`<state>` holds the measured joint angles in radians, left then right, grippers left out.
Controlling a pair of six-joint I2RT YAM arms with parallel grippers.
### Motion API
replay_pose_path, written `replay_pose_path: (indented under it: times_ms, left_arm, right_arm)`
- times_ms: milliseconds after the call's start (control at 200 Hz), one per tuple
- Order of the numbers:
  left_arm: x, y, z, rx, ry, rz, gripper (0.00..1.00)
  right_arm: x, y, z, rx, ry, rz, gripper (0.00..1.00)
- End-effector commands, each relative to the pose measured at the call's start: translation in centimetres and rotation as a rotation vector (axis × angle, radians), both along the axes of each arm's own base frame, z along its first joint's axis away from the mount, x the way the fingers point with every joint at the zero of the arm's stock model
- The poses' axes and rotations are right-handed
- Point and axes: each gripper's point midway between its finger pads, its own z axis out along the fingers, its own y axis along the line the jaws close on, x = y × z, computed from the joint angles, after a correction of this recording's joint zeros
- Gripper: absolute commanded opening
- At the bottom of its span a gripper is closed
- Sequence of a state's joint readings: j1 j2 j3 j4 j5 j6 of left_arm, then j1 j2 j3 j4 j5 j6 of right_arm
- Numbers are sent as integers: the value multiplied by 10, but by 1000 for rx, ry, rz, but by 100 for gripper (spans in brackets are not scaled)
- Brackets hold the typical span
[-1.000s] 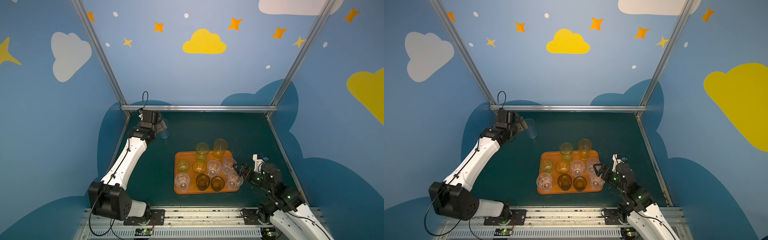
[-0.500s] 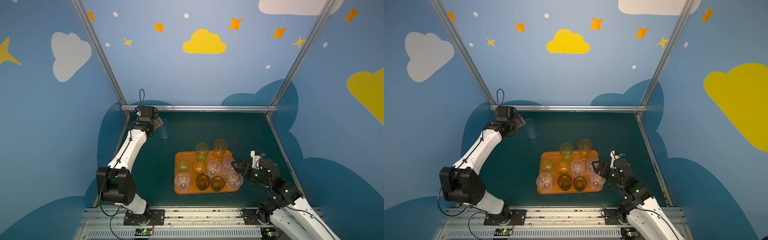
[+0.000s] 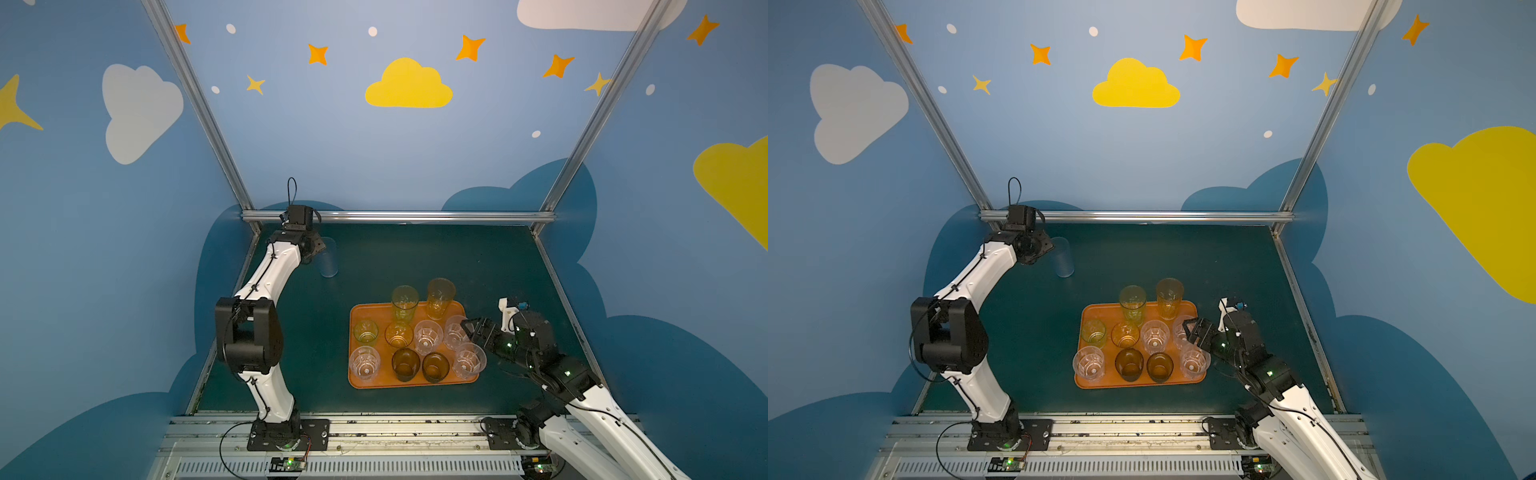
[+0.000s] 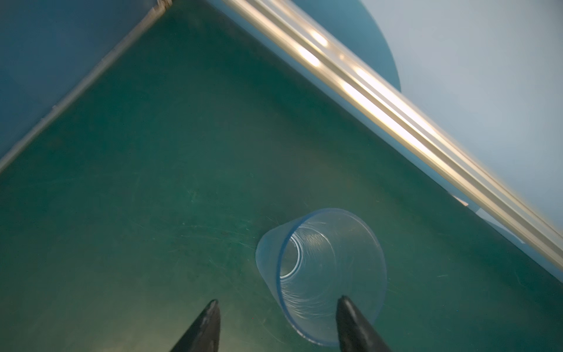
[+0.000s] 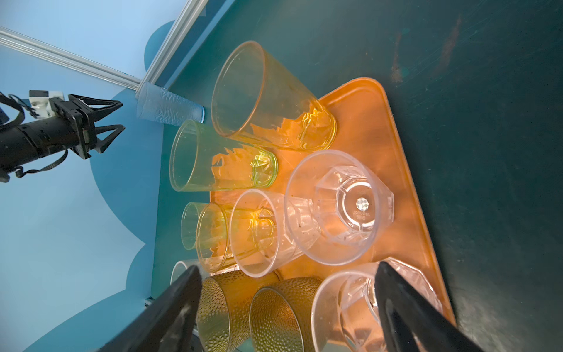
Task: Place the glasses into the tray
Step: 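Lower the left gripper around the clear blue cup and close it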
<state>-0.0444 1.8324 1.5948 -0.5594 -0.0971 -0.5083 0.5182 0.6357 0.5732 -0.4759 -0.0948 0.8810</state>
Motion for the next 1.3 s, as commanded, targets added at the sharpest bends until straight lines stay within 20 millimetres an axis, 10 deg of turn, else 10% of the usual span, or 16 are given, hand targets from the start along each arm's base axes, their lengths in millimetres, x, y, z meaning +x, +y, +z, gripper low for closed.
replay_pose_path:
  times_ms: [0,1297]
  left_arm:
    - [2,-5,-5,-19,45,-43,54]
    - [14,2,-44,52,189,-65,11]
  right_arm:
    - [8,1,18,15,-48,-9,87]
    - [12,-2,13,22,-30,-40,88]
